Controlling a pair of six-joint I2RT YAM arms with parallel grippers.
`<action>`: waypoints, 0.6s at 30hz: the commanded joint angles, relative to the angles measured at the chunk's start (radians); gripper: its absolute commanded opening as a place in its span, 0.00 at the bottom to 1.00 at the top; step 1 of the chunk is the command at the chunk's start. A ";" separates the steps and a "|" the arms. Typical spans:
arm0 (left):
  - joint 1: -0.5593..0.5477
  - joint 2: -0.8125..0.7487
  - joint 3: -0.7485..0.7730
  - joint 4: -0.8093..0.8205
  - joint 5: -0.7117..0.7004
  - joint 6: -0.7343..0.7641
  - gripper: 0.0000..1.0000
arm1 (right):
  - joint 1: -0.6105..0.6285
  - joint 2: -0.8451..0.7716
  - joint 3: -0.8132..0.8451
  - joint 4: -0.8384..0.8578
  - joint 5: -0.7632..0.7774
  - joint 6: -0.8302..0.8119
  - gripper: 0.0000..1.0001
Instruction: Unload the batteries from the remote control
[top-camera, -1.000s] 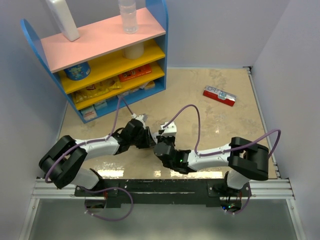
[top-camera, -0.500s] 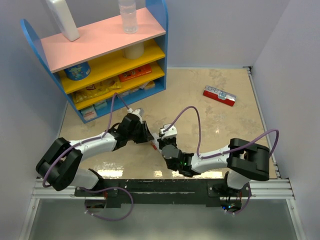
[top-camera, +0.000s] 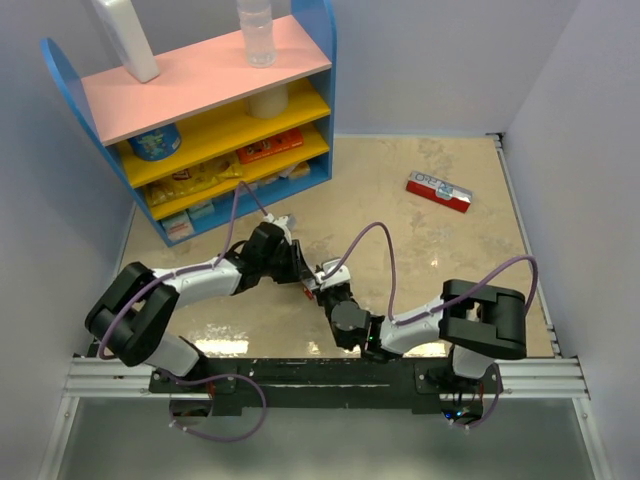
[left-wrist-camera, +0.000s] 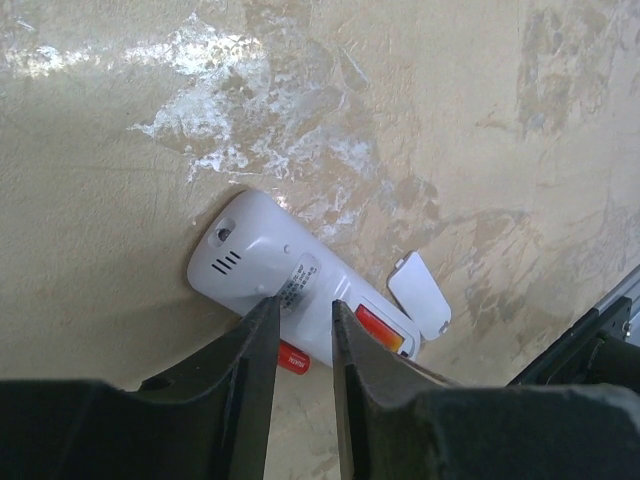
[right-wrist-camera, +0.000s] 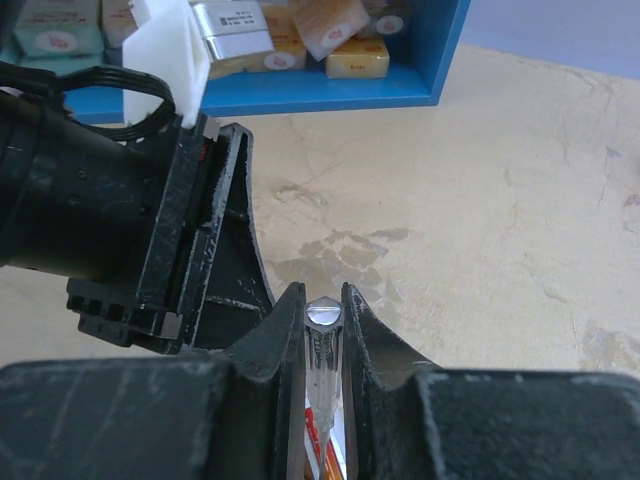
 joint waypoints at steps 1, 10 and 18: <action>0.006 0.026 0.019 0.062 0.030 0.031 0.31 | 0.013 0.020 -0.020 0.084 0.017 -0.076 0.00; 0.008 0.084 0.005 0.045 0.007 0.028 0.29 | 0.065 0.112 -0.006 0.158 0.025 -0.179 0.00; 0.006 0.107 -0.029 0.048 0.009 0.017 0.28 | 0.168 0.243 0.054 0.187 0.103 -0.352 0.00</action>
